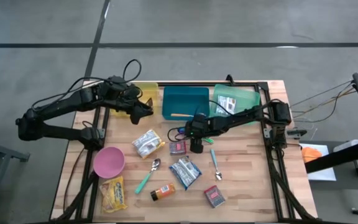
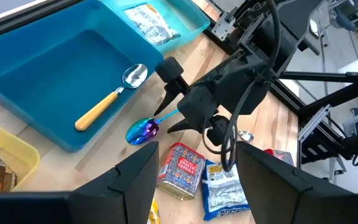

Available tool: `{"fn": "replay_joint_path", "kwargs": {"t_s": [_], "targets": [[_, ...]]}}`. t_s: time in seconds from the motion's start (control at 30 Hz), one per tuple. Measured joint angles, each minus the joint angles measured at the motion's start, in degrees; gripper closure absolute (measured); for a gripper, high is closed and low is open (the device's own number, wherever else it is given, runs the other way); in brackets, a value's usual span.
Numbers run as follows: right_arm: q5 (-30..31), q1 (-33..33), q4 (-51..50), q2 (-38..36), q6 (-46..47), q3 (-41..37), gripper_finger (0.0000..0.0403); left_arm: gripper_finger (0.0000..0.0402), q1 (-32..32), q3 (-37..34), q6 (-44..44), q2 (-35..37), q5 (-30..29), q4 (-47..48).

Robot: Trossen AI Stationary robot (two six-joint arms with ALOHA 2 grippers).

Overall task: Pick & Place Food Item
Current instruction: Put the purple spoon into the blue bin

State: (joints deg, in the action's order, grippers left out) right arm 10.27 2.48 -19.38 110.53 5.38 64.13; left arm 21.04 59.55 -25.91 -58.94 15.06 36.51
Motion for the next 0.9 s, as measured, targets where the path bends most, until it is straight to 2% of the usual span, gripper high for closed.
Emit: {"fn": "replay_joint_path", "kwargs": {"t_s": [0.13, 0.33, 0.5, 0.7, 0.9], "targets": [[-1.1, -0.4, 0.3, 0.4, 0.3, -0.2, 0.0253, 0.0183, 0.0, 0.0, 0.0, 0.0, 0.0, 0.3], [-2.2, -0.8, 0.1, -1.3, -0.1, -0.6, 0.0377, 0.0183, 0.0, 0.0, 0.4, 0.0, -0.1, 0.4], [-2.9, -0.7, -0.6, -2.2, 0.0, -0.7, 0.0389, 0.0183, 0.0, 0.0, 0.4, 0.0, -0.3, 0.6], [-6.5, -0.8, -2.0, -3.0, 0.4, -0.7, 0.0391, 0.0183, 0.0, 0.0, 0.4, 0.0, -0.5, 0.6], [-6.4, -0.8, -4.9, -8.4, 0.2, -0.7, 0.0393, 0.0183, 0.0, 0.0, 0.4, 0.0, -0.5, 0.6]]}}
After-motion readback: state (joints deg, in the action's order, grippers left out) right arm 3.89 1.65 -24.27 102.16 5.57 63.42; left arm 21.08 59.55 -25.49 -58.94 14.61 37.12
